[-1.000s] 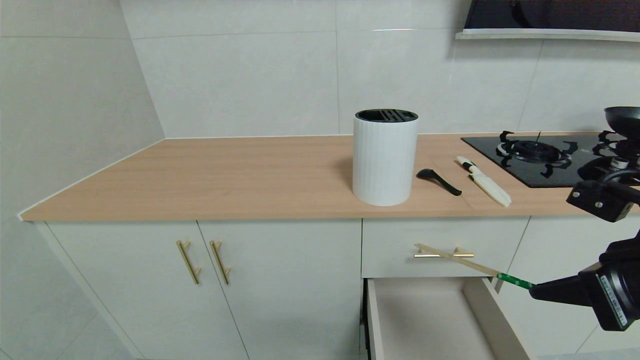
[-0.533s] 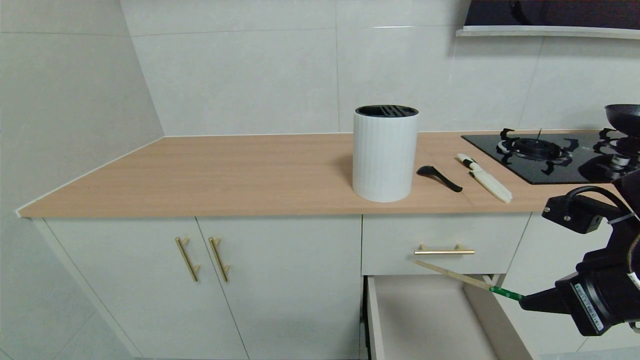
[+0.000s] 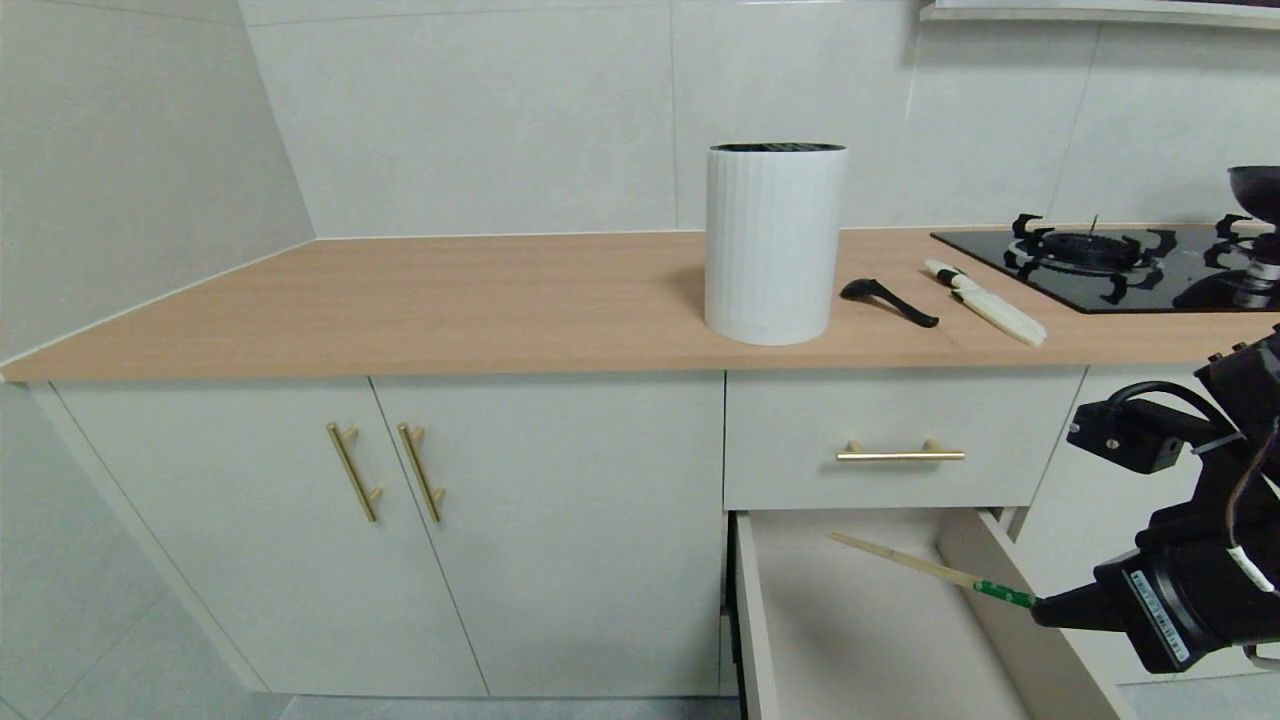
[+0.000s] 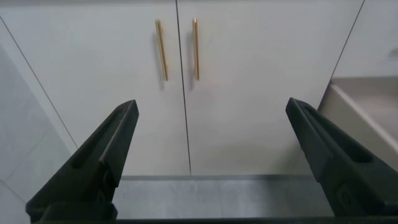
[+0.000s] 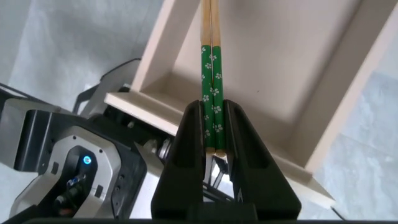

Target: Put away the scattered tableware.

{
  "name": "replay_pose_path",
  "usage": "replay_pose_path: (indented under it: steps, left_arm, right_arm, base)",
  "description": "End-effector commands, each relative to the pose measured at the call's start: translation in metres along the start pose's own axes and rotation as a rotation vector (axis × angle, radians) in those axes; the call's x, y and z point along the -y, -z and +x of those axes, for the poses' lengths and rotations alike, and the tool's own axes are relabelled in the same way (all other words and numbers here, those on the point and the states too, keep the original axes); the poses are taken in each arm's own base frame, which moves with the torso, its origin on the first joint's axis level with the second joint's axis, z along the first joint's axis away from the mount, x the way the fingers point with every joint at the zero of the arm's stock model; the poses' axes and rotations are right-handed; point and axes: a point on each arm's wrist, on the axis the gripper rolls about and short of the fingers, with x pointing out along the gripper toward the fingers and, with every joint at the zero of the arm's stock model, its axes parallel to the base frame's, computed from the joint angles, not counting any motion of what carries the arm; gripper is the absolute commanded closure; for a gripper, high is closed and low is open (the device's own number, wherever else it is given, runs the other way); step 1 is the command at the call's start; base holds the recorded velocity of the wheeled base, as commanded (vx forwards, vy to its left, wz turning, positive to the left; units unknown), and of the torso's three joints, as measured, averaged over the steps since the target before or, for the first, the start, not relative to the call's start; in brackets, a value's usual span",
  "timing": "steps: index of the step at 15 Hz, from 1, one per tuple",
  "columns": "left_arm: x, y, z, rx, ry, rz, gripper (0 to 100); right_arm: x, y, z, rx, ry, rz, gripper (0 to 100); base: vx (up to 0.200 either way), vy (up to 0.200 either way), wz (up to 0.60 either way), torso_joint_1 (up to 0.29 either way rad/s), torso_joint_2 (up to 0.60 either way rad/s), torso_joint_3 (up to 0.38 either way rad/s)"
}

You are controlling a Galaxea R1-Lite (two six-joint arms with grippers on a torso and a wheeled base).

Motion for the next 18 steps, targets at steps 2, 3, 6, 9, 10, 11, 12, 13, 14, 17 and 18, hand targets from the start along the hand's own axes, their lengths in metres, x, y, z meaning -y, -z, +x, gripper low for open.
replay_pose_path:
  steps: [2, 3, 6, 9, 10, 11, 12, 13, 14, 17, 18]
  left_arm:
    - [0.000, 0.000, 0.000, 0.000, 0.000, 0.000, 0]
    - [0.000, 0.000, 0.000, 0.000, 0.000, 0.000, 0]
    - [0.000, 0.000, 0.000, 0.000, 0.000, 0.000, 0]
    - [0.000, 0.000, 0.000, 0.000, 0.000, 0.000, 0]
    - [0.000, 0.000, 0.000, 0.000, 0.000, 0.000, 0]
    - [0.000, 0.000, 0.000, 0.000, 0.000, 0.000, 0]
    - [0.000, 0.000, 0.000, 0.000, 0.000, 0.000, 0]
    - [0.000, 0.000, 0.000, 0.000, 0.000, 0.000, 0]
    - [0.000, 0.000, 0.000, 0.000, 0.000, 0.000, 0]
    - [0.000, 0.000, 0.000, 0.000, 0.000, 0.000, 0]
    - [0.000, 0.000, 0.000, 0.000, 0.000, 0.000, 0]
  right_arm:
    - [0.000, 0.000, 0.002, -0.007, 0.000, 0.001, 100]
    - [0.000, 0.000, 0.003, -0.011, 0.001, 0.000, 100]
    - [0.000, 0.000, 0.006, -0.023, 0.003, 0.000, 100]
    - [0.000, 0.000, 0.007, -0.028, 0.002, 0.000, 100]
    - [0.000, 0.000, 0.008, -0.030, 0.002, 0.000, 100]
    - [0.001, -0.001, 0.010, -0.036, 0.002, 0.001, 100]
    - [0.001, -0.003, 0.015, -0.045, 0.003, 0.002, 100]
    - [0.001, -0.004, 0.017, -0.043, 0.003, 0.003, 100]
    - [0.002, -0.007, 0.035, -0.051, 0.004, 0.007, 100]
    - [0.006, -0.018, 0.077, -0.070, 0.013, 0.066, 100]
    - [0.008, -0.021, 0.104, -0.106, 0.021, 0.143, 100]
  base:
    - [0.000, 0.000, 0.00, -0.141, 0.45, 0.315]
    - [0.000, 0.000, 0.00, -0.124, 0.44, 0.320]
    - [0.000, 0.000, 0.00, -0.084, 0.39, 0.297]
    - [0.000, 0.000, 0.00, -0.021, 0.08, 0.057]
    - [0.000, 0.000, 0.00, 0.000, 0.00, 0.000]
    - [0.000, 0.000, 0.00, 0.000, 0.00, 0.000]
    - [0.000, 0.000, 0.00, 0.000, 0.00, 0.000]
    - [0.000, 0.000, 0.00, 0.000, 0.00, 0.000]
    - [0.000, 0.000, 0.00, 0.000, 0.00, 0.000]
    - [0.000, 0.000, 0.00, 0.000, 0.00, 0.000]
    - [0.000, 0.000, 0.00, 0.000, 0.00, 0.000]
